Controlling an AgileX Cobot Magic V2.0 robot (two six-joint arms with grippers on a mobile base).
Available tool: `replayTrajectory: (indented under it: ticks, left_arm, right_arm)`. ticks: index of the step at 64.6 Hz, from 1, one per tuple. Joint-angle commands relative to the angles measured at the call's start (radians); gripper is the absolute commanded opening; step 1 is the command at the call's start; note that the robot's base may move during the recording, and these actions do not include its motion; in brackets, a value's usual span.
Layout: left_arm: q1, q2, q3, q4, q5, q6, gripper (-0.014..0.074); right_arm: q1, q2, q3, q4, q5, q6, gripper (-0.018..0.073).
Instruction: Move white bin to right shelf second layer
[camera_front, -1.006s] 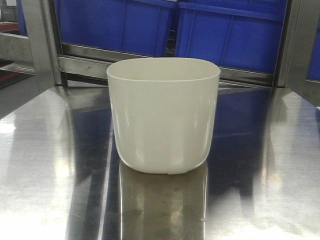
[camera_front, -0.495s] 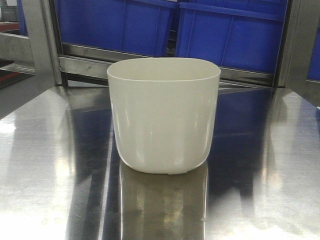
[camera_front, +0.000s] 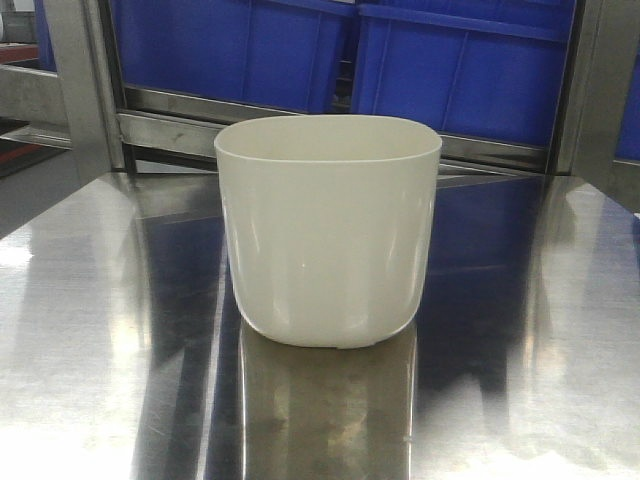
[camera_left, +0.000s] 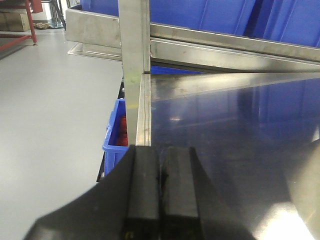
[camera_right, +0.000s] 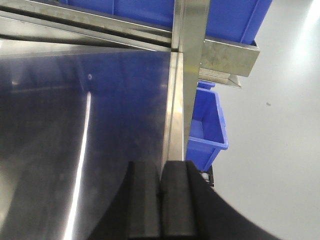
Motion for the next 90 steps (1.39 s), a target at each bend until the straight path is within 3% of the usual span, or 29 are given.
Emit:
replayTrajectory:
  ticks: [1, 10, 19, 22, 31, 37, 53, 71, 90]
  left_arm:
    - [-0.007, -0.015, 0.027, 0.000, -0.091, -0.007, 0.0085]
    - [-0.007, -0.015, 0.027, 0.000, -0.091, -0.007, 0.0085]
    - [-0.007, -0.015, 0.027, 0.000, -0.091, -0.007, 0.0085]
    - [-0.007, -0.015, 0.027, 0.000, -0.091, -0.007, 0.0085]
    - [-0.007, -0.015, 0.027, 0.000, -0.091, -0.007, 0.0085]
    - [-0.007, -0.015, 0.027, 0.000, -0.091, -0.007, 0.0085]
    - [-0.007, -0.015, 0.027, 0.000, -0.091, -0.007, 0.0085]
    - [-0.007, -0.015, 0.027, 0.000, -0.091, -0.007, 0.0085]
    - [-0.007, -0.015, 0.027, 0.000, -0.091, -0.007, 0.0085]
  right_arm:
    - [-0.005, 0.137, -0.152, 0.001, -0.086, -0.003, 0.0068]
    - [-0.005, 0.288, -0.347, 0.021, -0.022, -0.003, 0.0069]
    - [-0.005, 0.417, -0.566, 0.146, 0.214, -0.002, 0.0130]
    - [-0.005, 0.463, -0.635, 0.174, 0.309, -0.003, 0.0182]
    - [-0.005, 0.587, -0.785, 0.184, 0.544, -0.003, 0.0464]
    - [-0.004, 0.641, -0.851, 0.184, 0.634, -0.003, 0.0565]
    - [0.073, 0.732, -0.961, 0.216, 0.711, -0.003, 0.0573]
    - [0.284, 0.859, -1.090, 0.313, 0.721, -0.003, 0.0573]
    - [0.465, 1.053, -1.211, 0.319, 0.739, -0.003, 0.0573]
